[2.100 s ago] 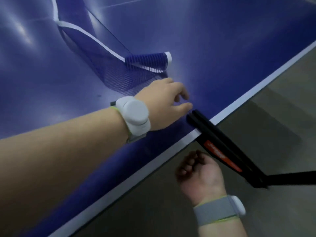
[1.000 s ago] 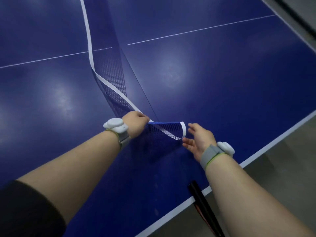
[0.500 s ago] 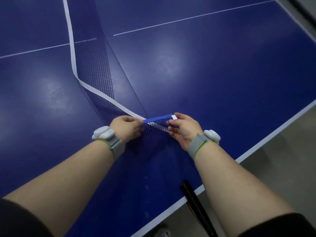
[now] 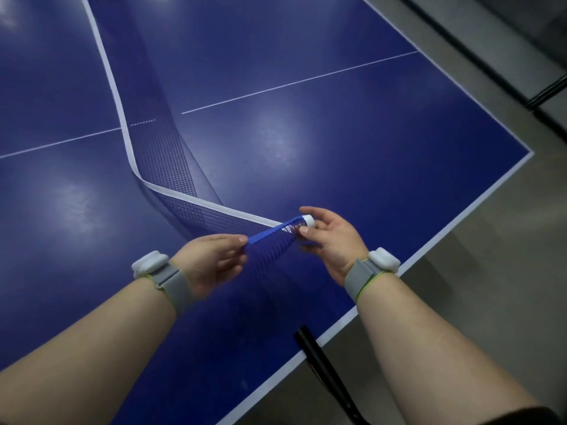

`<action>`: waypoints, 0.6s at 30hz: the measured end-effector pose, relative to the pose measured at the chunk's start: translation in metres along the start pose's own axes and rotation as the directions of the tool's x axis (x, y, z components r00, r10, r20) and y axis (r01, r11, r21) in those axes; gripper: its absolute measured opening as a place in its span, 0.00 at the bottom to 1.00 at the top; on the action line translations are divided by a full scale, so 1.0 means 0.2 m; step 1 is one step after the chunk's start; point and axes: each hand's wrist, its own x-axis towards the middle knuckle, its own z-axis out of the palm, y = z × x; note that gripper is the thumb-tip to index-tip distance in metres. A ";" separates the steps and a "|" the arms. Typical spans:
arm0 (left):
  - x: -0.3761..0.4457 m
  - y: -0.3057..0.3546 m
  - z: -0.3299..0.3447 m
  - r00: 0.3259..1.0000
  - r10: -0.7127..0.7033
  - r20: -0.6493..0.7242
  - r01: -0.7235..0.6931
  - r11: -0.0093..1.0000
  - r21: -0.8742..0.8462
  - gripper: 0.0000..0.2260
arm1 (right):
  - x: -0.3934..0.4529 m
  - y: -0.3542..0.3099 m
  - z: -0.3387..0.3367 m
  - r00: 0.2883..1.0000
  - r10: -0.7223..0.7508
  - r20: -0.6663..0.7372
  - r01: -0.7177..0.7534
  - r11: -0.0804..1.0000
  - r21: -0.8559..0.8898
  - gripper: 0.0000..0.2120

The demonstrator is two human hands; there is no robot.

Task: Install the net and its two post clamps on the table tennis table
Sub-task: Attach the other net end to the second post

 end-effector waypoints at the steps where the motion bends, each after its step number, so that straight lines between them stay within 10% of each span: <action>1: -0.05 0.00 0.03 1.000 0.015 0.019 -0.015 1.000 0.016 0.02 | -0.04 -0.04 -0.03 1.000 -0.019 0.006 0.020 0.999 -0.037 0.17; 11: -0.68 -0.15 0.37 0.974 0.183 0.130 -0.209 0.952 0.223 0.13 | -0.50 -0.39 -0.28 0.980 -0.168 0.110 0.193 0.939 -0.283 0.06; 18: -1.02 -0.47 0.60 0.930 0.335 0.155 -0.369 0.835 0.408 0.07 | -0.77 -0.44 -0.47 0.916 -0.247 0.316 0.379 0.789 -0.483 0.20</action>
